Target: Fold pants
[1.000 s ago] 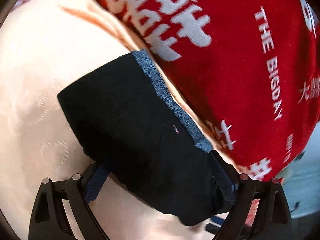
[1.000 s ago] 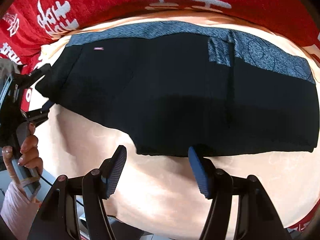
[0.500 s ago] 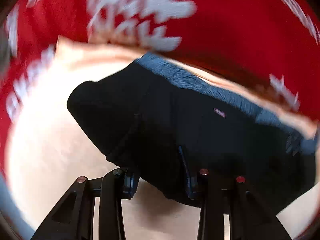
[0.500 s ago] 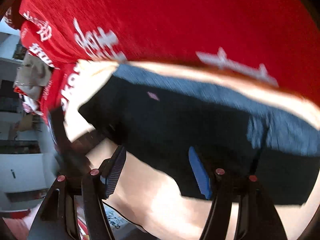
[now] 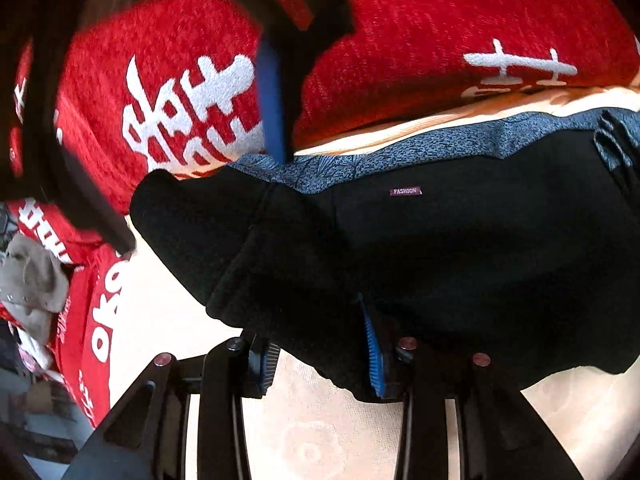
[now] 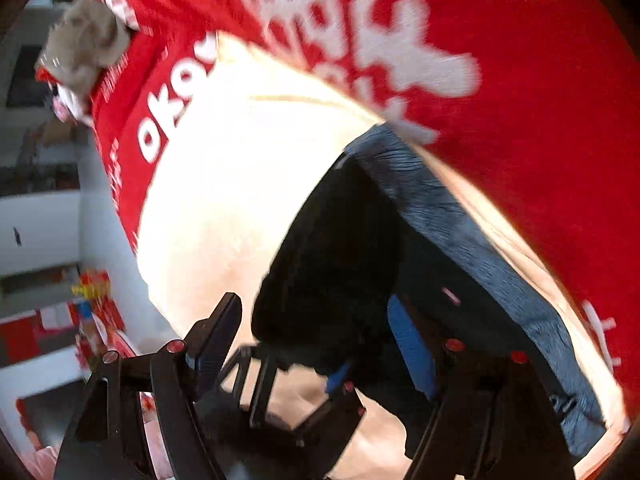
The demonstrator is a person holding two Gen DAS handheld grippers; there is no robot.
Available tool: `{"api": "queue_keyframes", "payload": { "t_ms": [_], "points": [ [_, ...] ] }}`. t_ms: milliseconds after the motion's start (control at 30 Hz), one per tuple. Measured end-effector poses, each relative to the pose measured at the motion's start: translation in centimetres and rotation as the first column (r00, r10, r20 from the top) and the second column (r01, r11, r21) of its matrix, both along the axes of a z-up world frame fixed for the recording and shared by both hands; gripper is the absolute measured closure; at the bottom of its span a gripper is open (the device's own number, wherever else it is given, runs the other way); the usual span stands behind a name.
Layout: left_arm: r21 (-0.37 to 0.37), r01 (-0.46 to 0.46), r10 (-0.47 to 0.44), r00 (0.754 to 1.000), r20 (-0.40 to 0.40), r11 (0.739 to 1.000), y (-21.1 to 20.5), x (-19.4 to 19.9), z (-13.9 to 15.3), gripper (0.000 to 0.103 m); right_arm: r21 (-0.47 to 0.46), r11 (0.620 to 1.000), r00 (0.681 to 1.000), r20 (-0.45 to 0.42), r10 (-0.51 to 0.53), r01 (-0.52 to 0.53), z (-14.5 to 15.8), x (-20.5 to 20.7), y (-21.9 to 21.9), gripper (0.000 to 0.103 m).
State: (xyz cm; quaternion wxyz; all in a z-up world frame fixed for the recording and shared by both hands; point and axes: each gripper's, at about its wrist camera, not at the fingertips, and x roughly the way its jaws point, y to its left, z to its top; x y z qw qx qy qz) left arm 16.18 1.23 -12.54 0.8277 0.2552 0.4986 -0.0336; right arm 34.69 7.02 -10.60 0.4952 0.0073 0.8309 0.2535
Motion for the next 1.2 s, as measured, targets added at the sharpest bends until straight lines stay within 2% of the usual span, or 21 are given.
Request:
{"api": "queue_keyframes", "payload": {
  "t_ms": [133, 167, 200, 233, 267, 433, 533, 667, 767, 900, 1000, 1100, 1200],
  "points": [
    [0.018, 0.025, -0.025, 1.0, 0.013, 1.0, -0.6, -0.7, 0.2, 0.066, -0.065, 0.993, 0.994, -0.065, 0.091, -0.095, -2.9, -0.9, 2.2, 0.025],
    [0.015, 0.026, -0.026, 1.0, 0.012, 1.0, -0.7, -0.8, 0.3, 0.066, -0.08, 0.991, 0.992, -0.08, 0.1, -0.107, -3.5, -1.1, 2.4, 0.029],
    [0.009, 0.026, -0.026, 1.0, 0.004, 1.0, -0.8, -0.8, 0.3, 0.066, -0.091, 0.989, 0.99, -0.099, 0.104, -0.114, -4.1, -1.3, 2.4, 0.043],
    [0.008, 0.026, -0.026, 1.0, 0.001, 1.0, -0.9, -0.9, 0.4, 0.066, -0.08, 0.991, 0.989, -0.113, 0.1, -0.11, -4.5, -1.4, 2.4, 0.078],
    [0.009, 0.036, -0.036, 0.999, 0.015, 0.999, -1.1, -1.1, 0.7, 0.066, -0.071, 0.993, 0.989, -0.118, 0.086, -0.095, -4.5, -1.4, 2.1, 0.081],
    [0.0, 0.089, -0.088, 0.993, 0.074, 0.996, -3.1, -2.1, 2.9, 0.066, 0.019, 1.0, 0.999, -0.041, 0.013, -0.012, -1.3, -1.6, -0.7, 0.083],
    [-0.02, 0.114, -0.111, 0.988, 0.107, 0.993, -4.5, -3.1, 4.8, 0.066, 0.097, 0.992, 0.997, -0.025, -0.076, 0.078, 1.4, -1.7, -3.9, 0.083],
    [-0.107, 0.147, -0.133, 0.983, 0.126, 0.983, -6.6, -4.2, 8.3, 0.066, 0.198, 0.956, 0.976, -0.001, -0.22, 0.216, 5.0, -2.6, -9.0, 0.083],
    [-0.155, 0.176, -0.155, 0.978, 0.138, 0.972, -8.2, -4.5, 10.4, 0.066, 0.286, 0.91, 0.947, 0.029, -0.321, 0.3, 8.0, -4.0, -13.5, 0.083],
    [-0.18, 0.261, -0.236, 0.96, 0.151, 0.948, -12.7, -5.9, 12.8, 0.066, 0.361, 0.836, 0.891, 0.029, -0.454, 0.414, 11.1, -5.8, -20.2, 0.083],
    [-0.179, 0.328, -0.304, 0.941, 0.15, 0.927, -17.0, -6.9, 13.9, 0.066, 0.392, 0.797, 0.85, 0.064, -0.522, 0.46, 13.3, -7.8, -25.1, 0.082],
    [-0.179, 0.395, -0.374, 0.917, 0.14, 0.901, -21.4, -8.3, 13.8, 0.066, 0.422, 0.726, 0.779, 0.072, -0.623, 0.543, 14.7, -10.7, -31.0, 0.081],
    [-0.15, 0.466, -0.452, 0.884, 0.116, 0.872, -26.2, -9.7, 12.9, 0.066, 0.426, 0.667, 0.715, 0.065, -0.696, 0.611, 14.9, -12.8, -36.0, 0.081]
  ]
}}
